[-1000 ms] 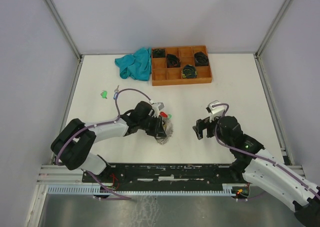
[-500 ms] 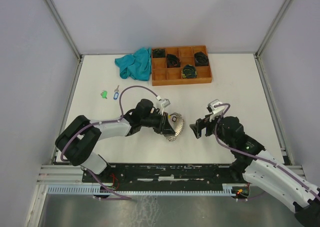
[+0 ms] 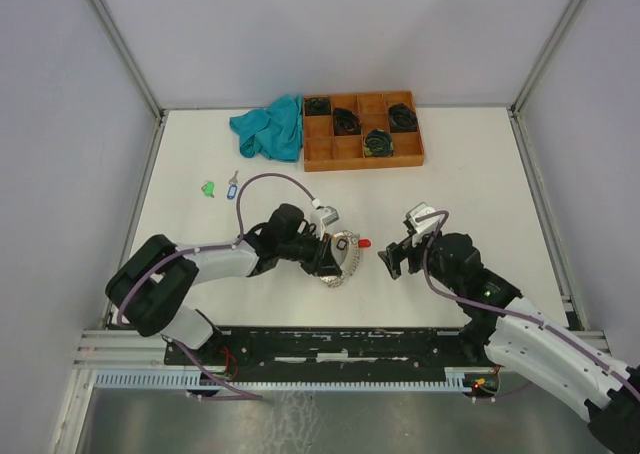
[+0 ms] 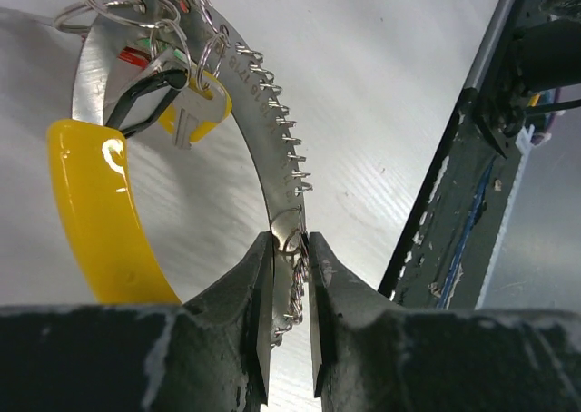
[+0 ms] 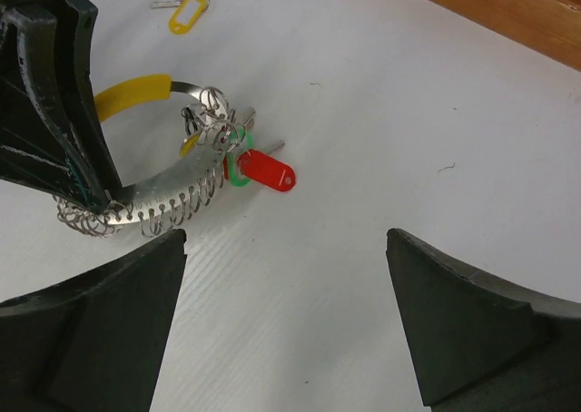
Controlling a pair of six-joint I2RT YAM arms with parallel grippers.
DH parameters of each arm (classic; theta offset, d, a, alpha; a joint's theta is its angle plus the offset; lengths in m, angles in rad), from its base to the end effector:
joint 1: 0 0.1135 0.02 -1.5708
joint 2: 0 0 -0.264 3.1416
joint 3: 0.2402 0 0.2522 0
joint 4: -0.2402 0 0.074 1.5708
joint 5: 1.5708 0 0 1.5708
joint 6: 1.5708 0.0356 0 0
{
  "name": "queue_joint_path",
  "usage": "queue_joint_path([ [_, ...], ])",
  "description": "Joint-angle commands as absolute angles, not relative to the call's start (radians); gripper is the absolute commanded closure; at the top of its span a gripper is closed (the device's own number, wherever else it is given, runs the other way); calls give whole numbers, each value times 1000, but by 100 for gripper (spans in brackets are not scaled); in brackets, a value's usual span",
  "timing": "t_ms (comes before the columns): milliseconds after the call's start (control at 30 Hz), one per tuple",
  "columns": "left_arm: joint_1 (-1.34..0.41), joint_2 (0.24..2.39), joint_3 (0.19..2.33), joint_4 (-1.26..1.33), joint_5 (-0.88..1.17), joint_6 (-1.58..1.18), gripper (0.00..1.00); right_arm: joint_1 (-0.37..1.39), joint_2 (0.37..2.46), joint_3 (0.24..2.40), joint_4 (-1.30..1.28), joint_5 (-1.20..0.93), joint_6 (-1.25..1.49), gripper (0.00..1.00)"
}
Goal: Put the keys on the keyring
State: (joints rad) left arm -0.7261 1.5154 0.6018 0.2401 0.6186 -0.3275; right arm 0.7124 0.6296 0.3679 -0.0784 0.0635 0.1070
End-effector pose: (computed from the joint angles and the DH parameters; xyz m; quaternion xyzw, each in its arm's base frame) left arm 0.1979 -0.2034 0.1556 0.2993 0.8151 -0.4448 0.2193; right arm 0.1241 0.1042 0.2270 -0.2258 0.7845 0.2060 0.5395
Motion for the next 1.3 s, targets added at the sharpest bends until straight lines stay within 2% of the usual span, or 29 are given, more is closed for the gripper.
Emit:
queue_joint_path([
  [0,-734,1435,606,198,515,-166,97,714,672,381,14,8,-3,2],
  [300,-858,1349,654,47,274,-70,97,715,813,336,209,-153,-133,9],
  [567,-940,1280,751,-110,66,-140,97,715,800,307,278,-247,-189,11],
  [800,-966,1257,945,-476,-27,-135,97,714,802,280,348,-248,-200,11],
  [1033,-965,1268,1062,-670,-43,55,97,716,846,262,462,-276,-195,31],
  [1267,-966,1319,1181,-788,-86,152,97,716,966,248,652,-293,-176,36],
])
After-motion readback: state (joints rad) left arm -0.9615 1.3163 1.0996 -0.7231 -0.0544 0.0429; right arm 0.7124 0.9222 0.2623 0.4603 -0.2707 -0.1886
